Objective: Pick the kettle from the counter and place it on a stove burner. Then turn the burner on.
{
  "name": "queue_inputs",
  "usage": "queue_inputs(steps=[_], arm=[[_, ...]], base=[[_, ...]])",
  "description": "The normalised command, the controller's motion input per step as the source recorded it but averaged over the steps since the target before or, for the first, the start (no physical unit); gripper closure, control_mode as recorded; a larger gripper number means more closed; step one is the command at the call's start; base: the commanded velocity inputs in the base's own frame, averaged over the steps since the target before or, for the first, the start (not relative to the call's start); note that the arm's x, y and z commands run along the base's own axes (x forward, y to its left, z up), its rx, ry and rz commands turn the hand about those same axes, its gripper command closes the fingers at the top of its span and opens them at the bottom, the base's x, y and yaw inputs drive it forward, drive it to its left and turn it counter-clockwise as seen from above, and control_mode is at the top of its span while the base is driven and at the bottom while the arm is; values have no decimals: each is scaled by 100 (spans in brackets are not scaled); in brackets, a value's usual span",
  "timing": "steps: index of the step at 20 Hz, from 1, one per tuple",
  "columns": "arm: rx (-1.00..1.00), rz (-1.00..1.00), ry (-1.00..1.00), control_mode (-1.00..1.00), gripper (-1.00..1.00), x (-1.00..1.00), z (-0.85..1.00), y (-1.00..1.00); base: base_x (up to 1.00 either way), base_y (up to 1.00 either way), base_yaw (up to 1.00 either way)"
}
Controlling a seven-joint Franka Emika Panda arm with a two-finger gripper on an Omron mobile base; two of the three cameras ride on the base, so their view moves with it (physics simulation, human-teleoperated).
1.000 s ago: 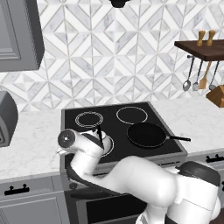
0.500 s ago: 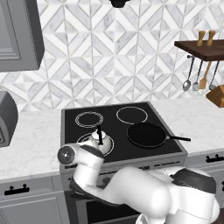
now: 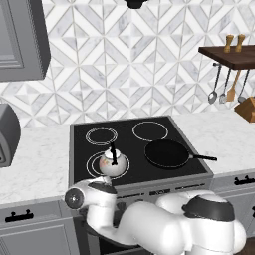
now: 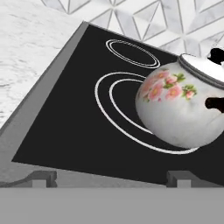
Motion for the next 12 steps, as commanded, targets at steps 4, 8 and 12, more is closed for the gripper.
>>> queue_inputs(steps=[4, 8, 12], arm=[[1, 0, -7, -100, -100, -46, -39, 7], [1, 0, -7, -100, -100, -43, -36, 0], [1, 0, -5, -100, -100, -17, -40, 0]], base=[[0, 0, 0], [0, 0, 0], [0, 0, 0]])
